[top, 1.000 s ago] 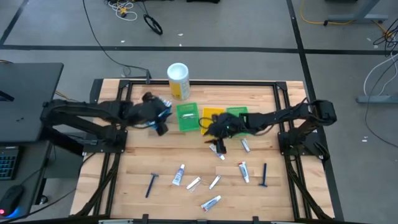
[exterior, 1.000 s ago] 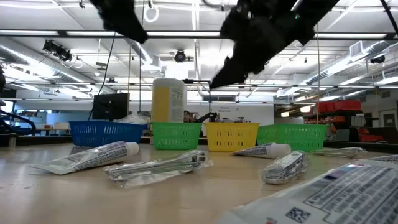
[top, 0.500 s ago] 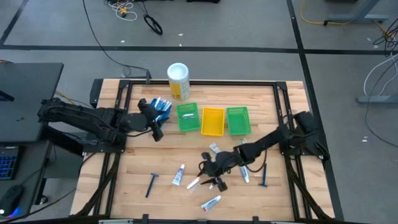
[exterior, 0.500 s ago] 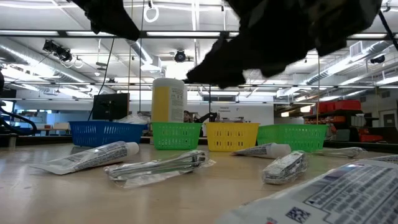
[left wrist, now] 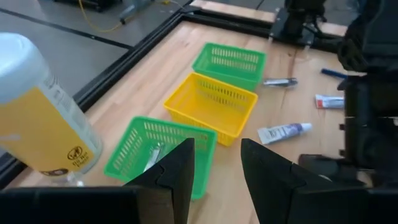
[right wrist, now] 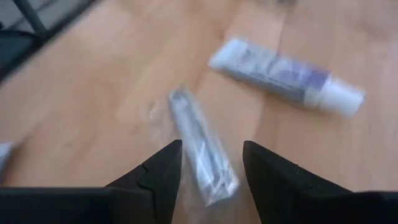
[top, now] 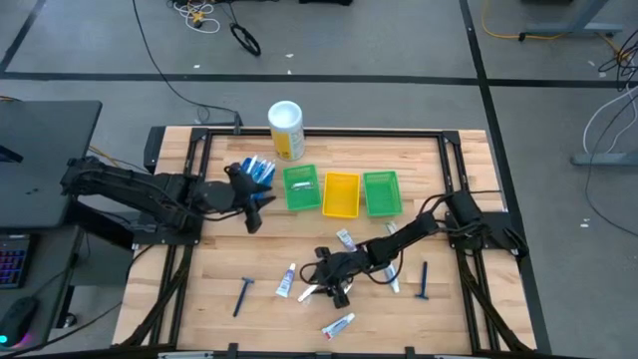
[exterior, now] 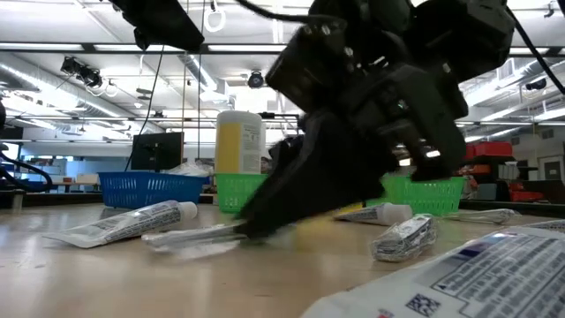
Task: Pick & Place Travel size toiletries
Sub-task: Put the nailcutter into the left green bin
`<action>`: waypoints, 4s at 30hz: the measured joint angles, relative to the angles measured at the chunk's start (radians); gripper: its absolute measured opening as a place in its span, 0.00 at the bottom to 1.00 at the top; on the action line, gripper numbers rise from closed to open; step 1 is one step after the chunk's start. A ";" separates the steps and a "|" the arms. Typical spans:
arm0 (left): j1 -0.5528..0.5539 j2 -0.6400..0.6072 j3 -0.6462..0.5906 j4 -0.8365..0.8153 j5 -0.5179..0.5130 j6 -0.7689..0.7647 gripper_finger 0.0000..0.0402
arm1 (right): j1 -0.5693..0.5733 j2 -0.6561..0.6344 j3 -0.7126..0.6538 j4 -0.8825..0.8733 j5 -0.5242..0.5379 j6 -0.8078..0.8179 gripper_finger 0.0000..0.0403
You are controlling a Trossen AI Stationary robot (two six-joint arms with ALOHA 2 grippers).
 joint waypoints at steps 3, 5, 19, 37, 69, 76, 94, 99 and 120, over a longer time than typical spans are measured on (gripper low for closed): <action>-0.016 0.009 0.000 0.007 -0.001 0.000 0.34 | 0.000 0.003 0.000 -0.014 0.001 0.002 0.45; -0.028 0.009 0.000 0.004 -0.001 0.000 0.34 | -0.001 0.004 0.000 -0.013 -0.003 0.002 0.43; -0.039 0.008 0.000 0.006 -0.041 0.013 0.34 | -0.019 0.005 0.000 -0.023 -0.015 -0.005 0.17; -0.039 -0.004 0.001 0.007 -0.098 0.111 0.34 | -0.181 -0.301 0.023 -0.249 -0.024 -0.109 0.15; 0.104 -0.004 0.001 0.135 -0.142 0.317 0.35 | -0.664 -0.120 0.175 -0.372 -0.242 -0.350 0.15; 0.103 -0.004 0.001 0.133 -0.137 0.317 0.35 | -0.667 -0.094 0.175 -0.350 -0.204 -0.367 0.17; 0.103 -0.004 0.001 0.126 -0.108 0.331 0.35 | -0.638 -0.131 0.175 -0.337 -0.128 -0.364 0.44; 0.103 -0.004 0.001 0.109 -0.108 0.324 0.35 | -0.557 -0.216 0.175 -0.502 -0.126 -0.320 0.44; 0.103 -0.004 0.001 0.111 -0.115 0.297 0.34 | -0.084 -0.345 0.128 -0.917 -0.137 -0.236 0.44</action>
